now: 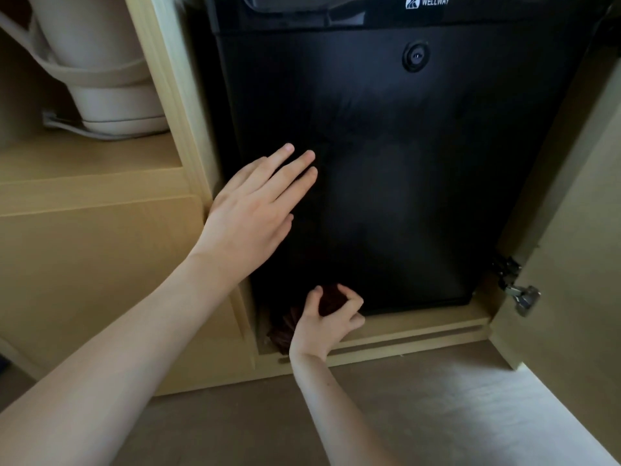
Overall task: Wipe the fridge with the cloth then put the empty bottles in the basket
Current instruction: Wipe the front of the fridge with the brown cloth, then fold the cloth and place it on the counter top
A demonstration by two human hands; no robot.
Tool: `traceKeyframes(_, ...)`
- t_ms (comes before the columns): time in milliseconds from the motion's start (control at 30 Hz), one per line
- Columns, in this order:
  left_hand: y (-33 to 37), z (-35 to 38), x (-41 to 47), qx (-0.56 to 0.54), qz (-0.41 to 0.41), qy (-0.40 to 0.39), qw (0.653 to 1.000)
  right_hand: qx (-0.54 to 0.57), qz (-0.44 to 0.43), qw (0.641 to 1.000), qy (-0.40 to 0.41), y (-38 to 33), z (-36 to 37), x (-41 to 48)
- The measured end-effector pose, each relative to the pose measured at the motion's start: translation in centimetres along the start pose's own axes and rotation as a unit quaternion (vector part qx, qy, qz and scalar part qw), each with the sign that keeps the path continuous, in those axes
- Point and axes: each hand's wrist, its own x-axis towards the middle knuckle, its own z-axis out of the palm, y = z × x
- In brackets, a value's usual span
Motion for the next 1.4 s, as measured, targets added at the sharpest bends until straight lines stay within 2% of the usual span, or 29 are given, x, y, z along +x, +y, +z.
traceKeyframes(167, 1.5, 0.8, -1.0, -0.030, -0.030, 0.029, 0.999, 0.019, -0.067, 0.997, -0.041, -0.9, -2.6, -0.2)
traceKeyframes(300, 3.7, 1.8, -3.9, -0.093, -0.093, 0.018, 0.991, -0.027, -0.117, 0.991, -0.061, -1.9, -5.6, -1.0)
traceKeyframes(467, 7.6, 0.4, -9.2, -0.175, -0.170, -0.083, 0.966, -0.061, -0.031, 0.991, -0.116, -3.4, -11.4, -3.8)
traceKeyframes(700, 10.5, -8.5, -13.6, -0.209, -0.205, -0.204, 0.934, -0.132, 0.047, 0.985, -0.103, -10.4, -16.9, -8.2)
traceKeyframes(900, 9.3, -24.1, -8.9, -0.262, -0.244, -0.279, 0.891, -0.200, 0.100, 0.964, -0.142, -26.1, -18.9, -10.8)
traceKeyframes(1133, 2.0, -45.1, 5.2, -0.302, -0.299, -0.322, 0.846, -0.275, 0.100, 0.935, -0.200, -53.5, -18.0, -11.4)
traceKeyframes(1233, -2.3, -53.1, 11.4, -0.303, -0.290, -0.331, 0.846, -0.274, 0.088, 0.934, -0.212, -64.7, -17.3, -11.2)
traceKeyframes(1400, -7.5, -64.5, 18.5, -0.289, -0.259, -0.300, 0.872, -0.231, 0.069, 0.939, -0.245, -79.4, -16.4, -11.1)
